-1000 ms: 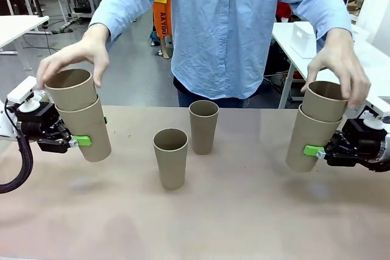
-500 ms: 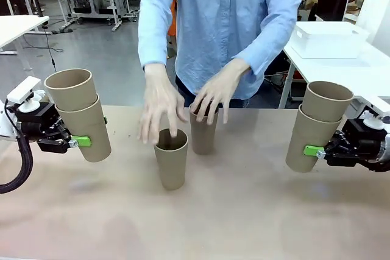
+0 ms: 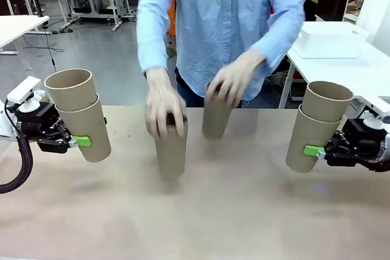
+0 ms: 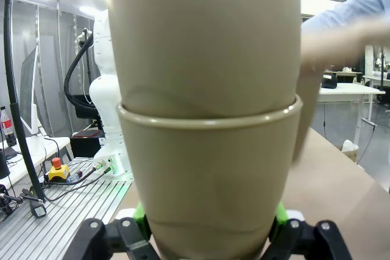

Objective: Stack the cups and store them in the basket.
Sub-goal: Place the stack of Reusable plastic cups into the Pantry Basket.

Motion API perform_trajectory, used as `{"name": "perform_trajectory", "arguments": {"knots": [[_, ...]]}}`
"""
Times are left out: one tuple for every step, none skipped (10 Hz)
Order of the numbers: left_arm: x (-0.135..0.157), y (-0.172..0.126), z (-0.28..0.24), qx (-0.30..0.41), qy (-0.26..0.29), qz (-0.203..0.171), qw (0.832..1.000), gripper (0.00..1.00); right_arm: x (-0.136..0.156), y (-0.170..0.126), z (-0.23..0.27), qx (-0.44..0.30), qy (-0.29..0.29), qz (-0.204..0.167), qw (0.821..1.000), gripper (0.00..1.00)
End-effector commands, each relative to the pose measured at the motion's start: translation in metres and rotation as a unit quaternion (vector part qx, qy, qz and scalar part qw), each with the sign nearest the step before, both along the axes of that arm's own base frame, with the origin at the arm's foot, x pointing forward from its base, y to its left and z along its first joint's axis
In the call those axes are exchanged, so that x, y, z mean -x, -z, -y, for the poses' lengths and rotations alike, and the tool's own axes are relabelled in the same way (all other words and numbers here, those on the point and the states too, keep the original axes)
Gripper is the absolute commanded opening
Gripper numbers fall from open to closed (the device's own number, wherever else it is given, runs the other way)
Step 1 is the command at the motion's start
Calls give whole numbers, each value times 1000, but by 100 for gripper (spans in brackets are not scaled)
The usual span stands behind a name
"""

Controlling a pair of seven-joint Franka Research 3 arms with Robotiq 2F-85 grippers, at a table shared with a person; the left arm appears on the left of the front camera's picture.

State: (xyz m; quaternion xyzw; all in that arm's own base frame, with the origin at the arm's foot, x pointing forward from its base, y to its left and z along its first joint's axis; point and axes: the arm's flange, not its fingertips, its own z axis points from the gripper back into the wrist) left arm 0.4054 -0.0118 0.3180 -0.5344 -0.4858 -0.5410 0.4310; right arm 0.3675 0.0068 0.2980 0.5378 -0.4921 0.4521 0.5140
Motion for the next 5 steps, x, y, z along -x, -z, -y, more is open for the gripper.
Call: {"name": "perform_trajectory", "arguments": {"knots": [[-1,-2,-2,3,3,4,1000,84,0,-4,0,-1,0,2,1000,84],[-1,-2,-2,3,3,4,1000,84,0,-4,0,-1,0,2,1000,84],[-1,-2,-2,3,3,4,1000,84,0,-4,0,-1,0,2,1000,84],[-1,-2,-2,3,3,4,1000,84,0,-4,0,-1,0,2,1000,84],[-1,-2,-2,3,3,4,1000,84,0,-4,0,-1,0,2,1000,84]]}}
